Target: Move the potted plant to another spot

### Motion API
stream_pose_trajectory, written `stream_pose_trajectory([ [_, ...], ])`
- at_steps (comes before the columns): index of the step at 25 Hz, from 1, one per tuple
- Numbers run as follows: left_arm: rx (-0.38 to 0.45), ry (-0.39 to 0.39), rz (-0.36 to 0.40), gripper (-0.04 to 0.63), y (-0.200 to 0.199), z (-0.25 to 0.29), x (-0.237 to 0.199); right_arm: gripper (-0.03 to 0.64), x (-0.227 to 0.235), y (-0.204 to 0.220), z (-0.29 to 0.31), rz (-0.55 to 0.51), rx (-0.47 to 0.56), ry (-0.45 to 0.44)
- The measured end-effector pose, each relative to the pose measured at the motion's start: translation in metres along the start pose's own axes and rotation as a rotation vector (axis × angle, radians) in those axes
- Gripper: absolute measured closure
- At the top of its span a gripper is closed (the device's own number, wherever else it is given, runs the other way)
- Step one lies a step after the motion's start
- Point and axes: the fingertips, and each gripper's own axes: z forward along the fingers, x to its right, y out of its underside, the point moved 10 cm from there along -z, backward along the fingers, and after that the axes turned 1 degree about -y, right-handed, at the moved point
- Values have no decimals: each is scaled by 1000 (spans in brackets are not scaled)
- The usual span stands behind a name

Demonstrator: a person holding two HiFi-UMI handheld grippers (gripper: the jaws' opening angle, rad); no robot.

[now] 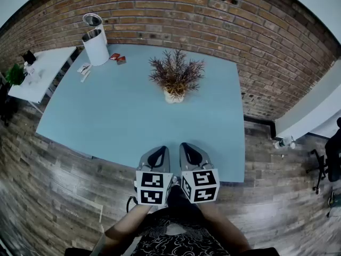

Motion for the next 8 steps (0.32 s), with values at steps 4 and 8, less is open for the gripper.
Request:
stream_pose_trajectory([
  [4, -2, 0, 2, 600, 0, -1, 1, 611, -1, 1, -1, 5, -3, 0],
  [8, -6, 3, 4, 600, 1, -1, 0, 611, -3, 2, 0, 16, -3, -2],
])
